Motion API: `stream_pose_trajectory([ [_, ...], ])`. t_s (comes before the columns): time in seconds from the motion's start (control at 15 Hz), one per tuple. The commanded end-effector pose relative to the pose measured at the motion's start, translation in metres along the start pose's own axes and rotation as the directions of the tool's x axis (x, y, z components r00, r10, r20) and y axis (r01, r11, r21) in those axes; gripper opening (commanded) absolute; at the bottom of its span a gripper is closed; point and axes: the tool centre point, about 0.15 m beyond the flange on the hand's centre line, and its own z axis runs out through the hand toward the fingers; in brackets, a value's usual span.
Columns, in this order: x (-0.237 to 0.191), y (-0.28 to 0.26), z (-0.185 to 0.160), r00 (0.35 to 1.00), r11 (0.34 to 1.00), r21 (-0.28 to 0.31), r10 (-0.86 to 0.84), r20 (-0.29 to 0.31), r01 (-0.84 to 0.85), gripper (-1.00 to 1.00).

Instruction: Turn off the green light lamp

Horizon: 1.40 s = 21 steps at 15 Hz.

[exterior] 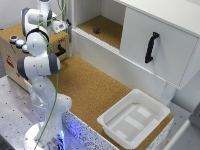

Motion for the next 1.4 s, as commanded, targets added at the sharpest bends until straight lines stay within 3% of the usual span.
stream_pose_trajectory([
  [0.0,-0.028,0.008,-0.023,0.995,0.994,-0.041,0.101,0.012,-0.1,1.0],
  [0.13,-0.029,0.001,-0.035,0.996,0.996,-0.049,0.074,0.048,-0.071,1.0],
  [0.33,-0.025,-0.014,-0.046,0.986,0.996,-0.072,0.069,0.153,-0.059,1.0],
  [0.47,-0.024,-0.03,-0.045,0.967,0.994,-0.058,0.107,0.233,-0.096,1.0],
  [0.67,-0.021,-0.059,-0.043,0.948,0.991,-0.086,0.126,0.293,-0.105,1.0],
  [1.0,-0.006,-0.098,-0.037,0.941,0.993,-0.075,0.113,0.318,-0.094,1.0],
  [1.33,0.018,-0.14,-0.046,0.958,0.999,-0.026,-0.014,0.285,0.023,1.0],
])
